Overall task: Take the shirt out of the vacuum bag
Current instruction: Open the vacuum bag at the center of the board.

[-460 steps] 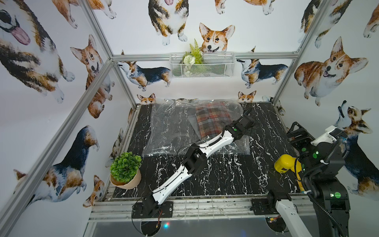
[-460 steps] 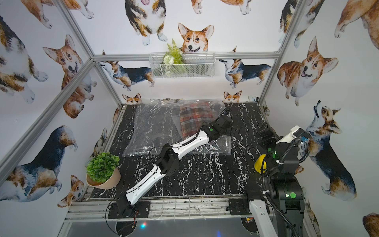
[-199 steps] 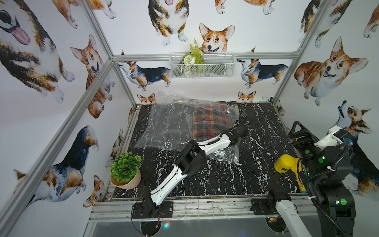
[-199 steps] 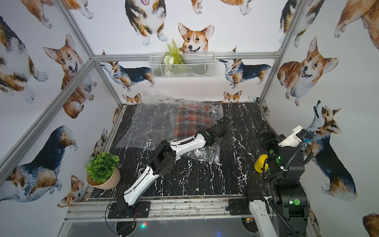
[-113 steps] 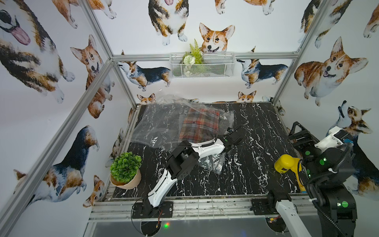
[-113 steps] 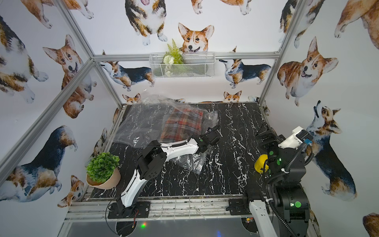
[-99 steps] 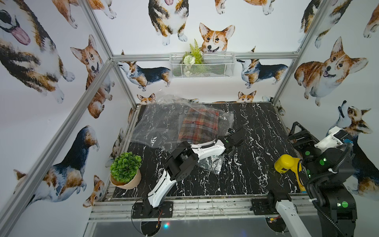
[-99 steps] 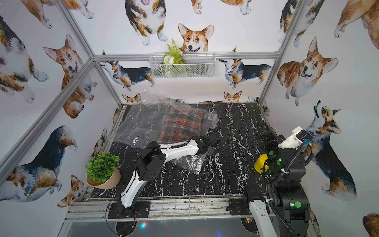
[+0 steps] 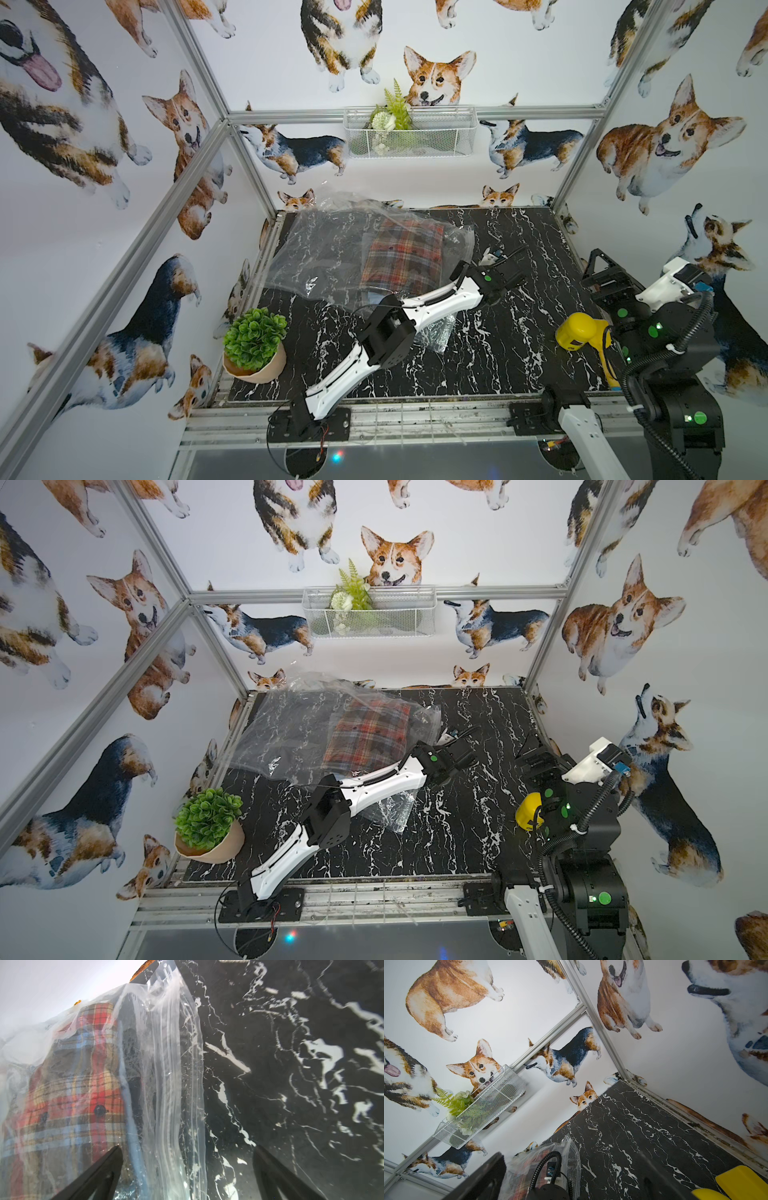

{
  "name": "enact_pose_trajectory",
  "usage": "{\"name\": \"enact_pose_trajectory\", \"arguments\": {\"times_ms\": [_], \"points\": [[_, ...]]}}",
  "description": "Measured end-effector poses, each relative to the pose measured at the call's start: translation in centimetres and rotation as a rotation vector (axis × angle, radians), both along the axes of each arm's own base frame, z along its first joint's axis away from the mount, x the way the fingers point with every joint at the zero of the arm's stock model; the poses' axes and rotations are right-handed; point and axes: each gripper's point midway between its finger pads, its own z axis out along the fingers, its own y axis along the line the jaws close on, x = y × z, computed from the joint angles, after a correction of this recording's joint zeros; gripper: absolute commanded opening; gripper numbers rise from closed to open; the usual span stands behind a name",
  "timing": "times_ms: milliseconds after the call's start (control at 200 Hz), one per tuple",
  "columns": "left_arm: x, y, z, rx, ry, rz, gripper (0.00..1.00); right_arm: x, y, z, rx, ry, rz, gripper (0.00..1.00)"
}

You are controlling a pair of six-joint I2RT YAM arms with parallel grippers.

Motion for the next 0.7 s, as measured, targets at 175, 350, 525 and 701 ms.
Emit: {"name": "enact_pose_trajectory", "arguments": {"times_ms": [175, 350, 525, 701], "points": [[0.9, 2.0, -1.9, 0.129, 0.006, 0.023, 1.0, -0.5, 0.0, 0.7, -0.008, -0.014, 0.003, 1.0], [2.2, 3.9, -2.3, 0.178, 0.006, 0.061, 1.0, -0.7, 0.1, 1.0, -0.01, -0.022, 0.009, 1.0], [2.4, 5.3, -4.1, 0.235, 0.033, 0.075, 0.95, -0.6, 0.2, 0.8, -0.01, -0.017, 0.011, 1.0], [2.7, 6.0, -4.8, 0.247, 0.046, 0.087, 0.86, -0.3, 0.2, 0.0, -0.005, -0.002, 0.014, 1.0]]}}
